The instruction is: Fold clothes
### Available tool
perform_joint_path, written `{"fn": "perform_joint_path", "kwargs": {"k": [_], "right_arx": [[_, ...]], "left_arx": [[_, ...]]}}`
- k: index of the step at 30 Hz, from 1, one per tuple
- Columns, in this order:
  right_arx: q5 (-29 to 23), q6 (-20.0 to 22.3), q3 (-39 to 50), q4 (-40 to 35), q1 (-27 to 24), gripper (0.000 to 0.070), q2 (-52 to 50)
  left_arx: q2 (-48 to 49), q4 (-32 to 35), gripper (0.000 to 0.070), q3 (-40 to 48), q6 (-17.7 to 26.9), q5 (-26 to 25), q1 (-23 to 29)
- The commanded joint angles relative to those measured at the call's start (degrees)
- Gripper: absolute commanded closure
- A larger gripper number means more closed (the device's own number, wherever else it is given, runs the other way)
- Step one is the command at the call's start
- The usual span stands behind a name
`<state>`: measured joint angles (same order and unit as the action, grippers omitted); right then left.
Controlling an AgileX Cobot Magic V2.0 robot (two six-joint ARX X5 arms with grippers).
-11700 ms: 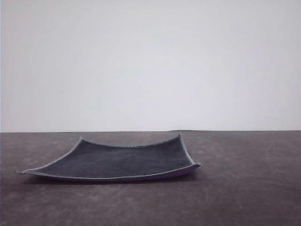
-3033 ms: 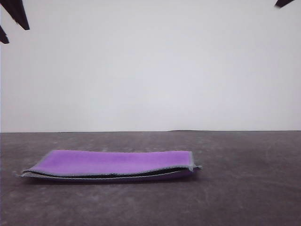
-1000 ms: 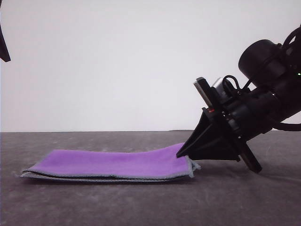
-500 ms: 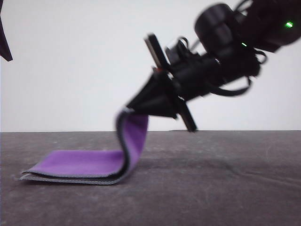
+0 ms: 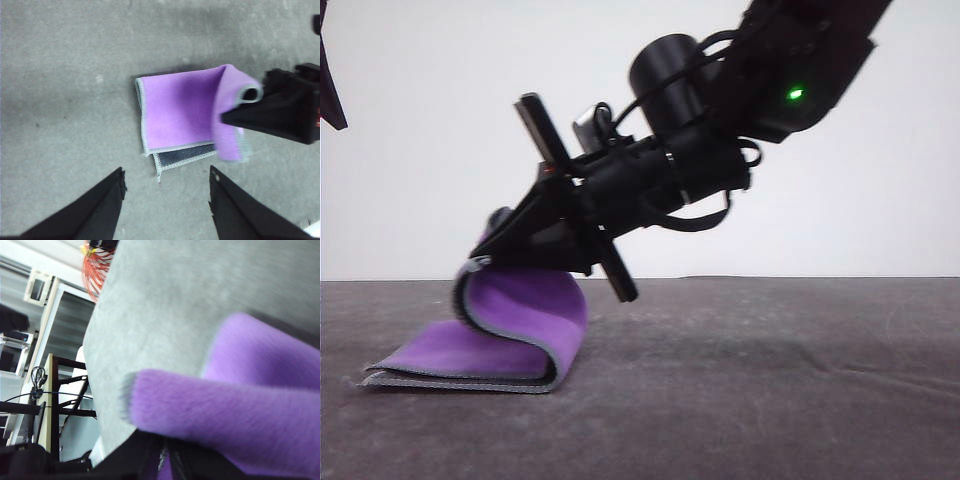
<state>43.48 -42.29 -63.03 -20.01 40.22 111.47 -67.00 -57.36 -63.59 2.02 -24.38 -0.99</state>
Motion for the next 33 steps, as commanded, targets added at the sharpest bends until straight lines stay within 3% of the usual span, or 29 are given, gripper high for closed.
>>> {"fn": "perform_joint_path", "kwargs": {"k": [1,19,21,25,33], "right_arx": [[0.0,-0.7,-1.6,-0.5,0.9,0.0698,2.1],[-1.0,-0.7,-3.4,-1.1,2.3,0.0689,4.3],[-0.3,-0.6,-3.4,-2.1,2.4,0.0606,4.3],[1.3,-1.4,-3.5,-4.9,2.7,0.0329,4.3],[2.8,-0.4,-3.5,-4.9,2.7,0.0327,4.2]], "left_arx": [[-0.3,0.4,0.0381,-0.7,-0.2,-0.2,0.0],[-0.3,1.0,0.0381,-0.7,-0.2,-0.2,0.0],[-0.3,1.2,0.0381,-0.7,-0.2,-0.2,0.0],[-0.3,1.7,0.0381,-0.7,-0.2,-0.2,0.0],[-0.3,1.7,0.0381,-0.7,-0.2,-0.2,0.0]]}}
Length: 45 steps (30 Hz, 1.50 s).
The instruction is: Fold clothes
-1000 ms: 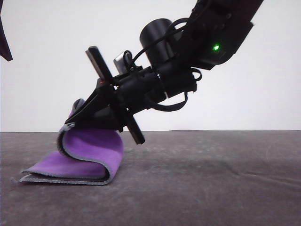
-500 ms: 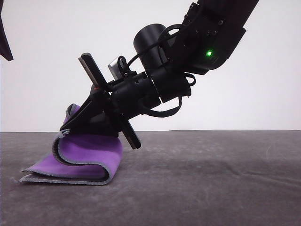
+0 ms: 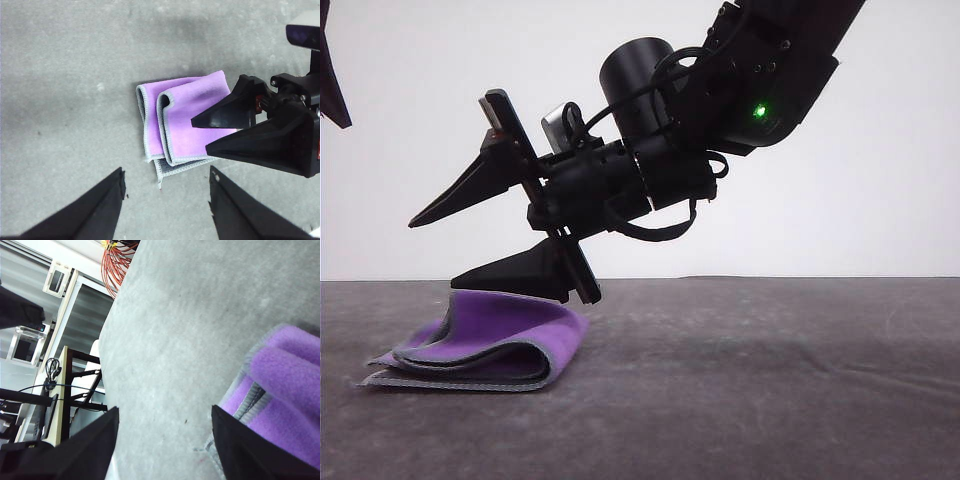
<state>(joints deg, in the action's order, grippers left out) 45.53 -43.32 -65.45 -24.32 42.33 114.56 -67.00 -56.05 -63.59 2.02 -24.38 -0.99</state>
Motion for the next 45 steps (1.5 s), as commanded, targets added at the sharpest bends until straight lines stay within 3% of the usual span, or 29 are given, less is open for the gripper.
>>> {"fn": "perform_joint_path", "kwargs": {"k": [1,4,7,11,19,23,25,32,40,41,42,43,44,45], "right_arx": [[2.0,1.5,-1.0,-0.5,0.6,0.0327,1.1],[6.0,2.9,-1.0,-0.5,-0.5,0.0327,0.4],[6.2,5.5,-1.0,2.4,-1.7,0.0327,-1.3],[3.4,14.7,-1.0,14.0,-4.3,0.0327,-5.6],[-17.6,36.5,-1.0,45.7,-13.0,0.0327,-21.6],[-28.4,43.2,-0.9,59.8,-18.1,0.0327,-30.0],[-32.3,44.4,-0.2,64.0,-20.8,0.0327,-33.9],[-33.2,45.1,7.8,65.4,-29.5,0.0327,-47.0],[-33.4,45.3,13.0,64.9,-32.1,0.0329,-54.8],[-33.4,45.3,13.0,64.8,-32.1,0.0359,-55.0],[-33.4,45.3,13.0,64.7,-32.0,0.0439,-55.2],[-33.4,45.3,13.0,64.8,-32.0,0.0569,-55.2],[-33.4,45.7,13.0,64.9,-32.0,0.0658,-55.2],[-33.4,45.9,13.0,64.9,-32.0,0.0696,-55.2]], "left_arx": [[-0.3,0.4,0.0381,-0.7,-0.2,-0.2,0.0],[-0.3,0.4,0.0381,-0.7,-0.2,-0.2,0.0],[-0.3,0.4,0.0381,-0.7,0.0,-0.2,0.0],[-0.3,0.4,0.0381,-0.7,0.3,-0.2,0.0],[-0.3,1.0,0.0381,-0.7,1.4,-0.2,0.0],[-0.3,1.5,0.0381,-0.7,1.6,-0.2,0.0],[-0.3,1.7,0.0381,-0.7,1.6,-0.2,0.0],[-0.3,1.7,0.0382,-0.7,1.6,-0.1,0.0],[-0.3,1.7,0.0386,-0.7,1.6,-0.1,0.0],[-0.3,1.7,0.0389,-0.7,1.6,-0.1,0.0],[-0.3,1.7,0.0408,-0.7,1.6,-0.1,0.0],[-0.3,1.6,0.0445,-0.7,1.6,-0.1,0.0],[-0.3,1.5,0.0543,-0.7,1.7,-0.1,0.0],[-0.3,1.5,0.0625,-0.7,1.9,-0.1,0.0]]}}
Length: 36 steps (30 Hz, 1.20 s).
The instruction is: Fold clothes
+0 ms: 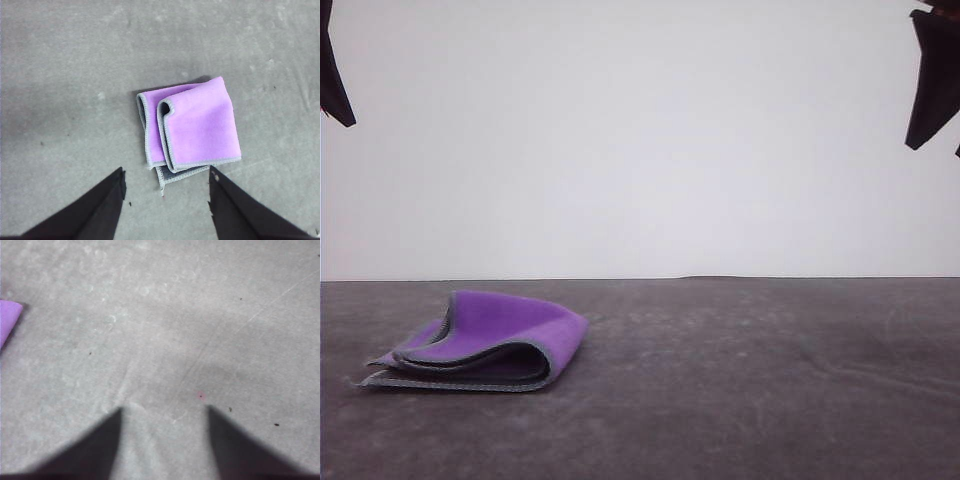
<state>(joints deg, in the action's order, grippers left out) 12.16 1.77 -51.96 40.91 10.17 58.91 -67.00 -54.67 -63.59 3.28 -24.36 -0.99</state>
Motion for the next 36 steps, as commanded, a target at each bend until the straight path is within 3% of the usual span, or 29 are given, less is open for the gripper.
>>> {"fn": "perform_joint_path", "kwargs": {"k": [1,25,27,30,36], "right_arx": [[0.0,0.8,-0.5,-0.2,0.2,0.0689,0.4],[-0.2,0.2,-0.5,-1.9,0.1,0.0689,0.4],[-0.2,0.2,-0.5,-2.0,0.1,0.0689,0.4],[-0.2,0.2,-0.5,-1.9,0.1,0.0689,0.4],[-0.2,0.2,-0.5,-1.9,0.1,0.0689,0.4]], "left_arx": [[-0.3,0.2,0.0684,-0.7,0.9,-0.2,0.0],[1.1,-0.3,0.0683,-0.7,2.8,0.2,0.0],[3.1,1.8,0.0683,-0.3,5.0,0.4,0.0],[9.3,8.1,0.0683,3.2,1.7,0.4,0.0],[27.1,31.3,0.0683,21.2,-2.8,2.8,0.0]]}}
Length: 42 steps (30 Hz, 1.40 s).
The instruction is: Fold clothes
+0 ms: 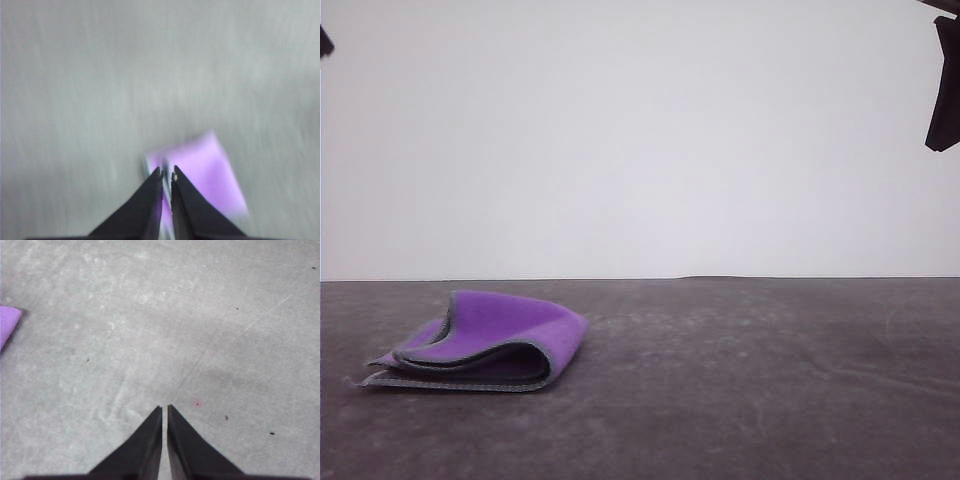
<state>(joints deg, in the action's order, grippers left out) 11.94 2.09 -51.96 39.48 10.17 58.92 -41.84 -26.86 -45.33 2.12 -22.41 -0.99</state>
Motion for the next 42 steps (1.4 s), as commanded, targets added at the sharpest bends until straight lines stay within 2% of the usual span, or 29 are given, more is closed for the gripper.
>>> {"fn": "perform_joint_path", "kwargs": {"k": [1,3,7,10,14,20,28,42], "right_arx": [[0.0,-0.2,-0.5,-0.5,0.1,0.0689,0.4],[0.0,-0.2,-0.5,-0.5,0.1,0.0689,0.4],[0.0,-0.2,-0.5,-0.5,0.1,0.0689,0.4],[0.0,-0.2,-0.5,-0.5,0.1,0.0689,0.4],[0.0,-0.2,-0.5,-0.5,0.1,0.0689,0.4],[0.0,-0.2,-0.5,-0.5,0.1,0.0689,0.4],[0.0,-0.2,-0.5,-0.5,0.1,0.0689,0.4],[0.0,-0.2,-0.5,-0.5,0.1,0.0689,0.4]], "left_arx": [[5.2,6.1,0.0683,6.5,-1.8,2.3,0.0],[11.1,9.3,0.0683,13.0,-2.1,5.8,0.0],[22.3,13.9,0.0683,25.0,-5.6,14.8,0.0],[29.1,16.5,0.0683,32.2,-7.7,17.9,0.2],[35.6,18.4,0.0683,38.7,-7.8,18.0,0.2],[41.4,19.2,0.0683,43.5,-7.8,18.0,0.7],[41.7,16.2,0.0683,44.6,-7.3,19.1,1.0],[41.6,16.2,0.0683,44.6,-7.6,19.2,1.0]]}}
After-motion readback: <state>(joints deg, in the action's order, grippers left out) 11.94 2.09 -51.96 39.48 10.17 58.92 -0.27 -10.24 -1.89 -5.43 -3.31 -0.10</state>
